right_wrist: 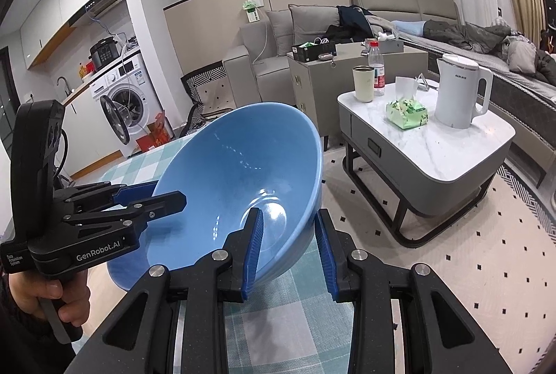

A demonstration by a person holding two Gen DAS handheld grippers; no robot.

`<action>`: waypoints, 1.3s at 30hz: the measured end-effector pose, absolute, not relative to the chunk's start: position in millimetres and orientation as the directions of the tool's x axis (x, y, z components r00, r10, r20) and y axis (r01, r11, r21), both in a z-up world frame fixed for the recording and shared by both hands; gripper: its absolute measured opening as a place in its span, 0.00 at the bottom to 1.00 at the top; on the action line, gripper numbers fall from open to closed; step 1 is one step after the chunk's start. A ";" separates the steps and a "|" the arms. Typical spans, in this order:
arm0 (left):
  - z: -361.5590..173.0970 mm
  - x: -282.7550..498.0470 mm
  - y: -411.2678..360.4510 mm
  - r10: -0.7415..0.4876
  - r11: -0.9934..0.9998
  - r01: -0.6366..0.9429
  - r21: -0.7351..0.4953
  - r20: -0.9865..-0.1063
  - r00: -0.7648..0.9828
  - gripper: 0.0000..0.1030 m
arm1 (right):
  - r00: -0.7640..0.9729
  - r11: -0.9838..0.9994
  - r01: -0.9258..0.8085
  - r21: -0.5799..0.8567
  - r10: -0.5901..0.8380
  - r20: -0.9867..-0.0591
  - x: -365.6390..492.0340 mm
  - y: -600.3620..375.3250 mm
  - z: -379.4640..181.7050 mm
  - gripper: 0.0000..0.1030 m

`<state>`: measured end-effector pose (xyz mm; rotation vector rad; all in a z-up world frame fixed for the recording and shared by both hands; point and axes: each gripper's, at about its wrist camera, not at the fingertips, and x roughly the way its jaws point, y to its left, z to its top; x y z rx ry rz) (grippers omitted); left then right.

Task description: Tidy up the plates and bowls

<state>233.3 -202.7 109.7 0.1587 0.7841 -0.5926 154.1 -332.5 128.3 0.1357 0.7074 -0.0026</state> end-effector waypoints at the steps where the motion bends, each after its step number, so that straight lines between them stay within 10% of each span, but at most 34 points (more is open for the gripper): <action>1: 110.7 232.9 -201.6 -0.442 0.828 0.556 -0.080 -0.703 0.557 0.32 | 0.762 0.992 0.045 0.122 0.045 -0.646 153.5 -330.8 129.3 0.30; 39: 123.0 214.7 -111.1 -0.378 0.897 0.433 -0.089 -0.662 0.647 0.32 | 0.748 0.985 -0.120 0.125 0.173 -0.641 177.5 -257.3 134.3 0.30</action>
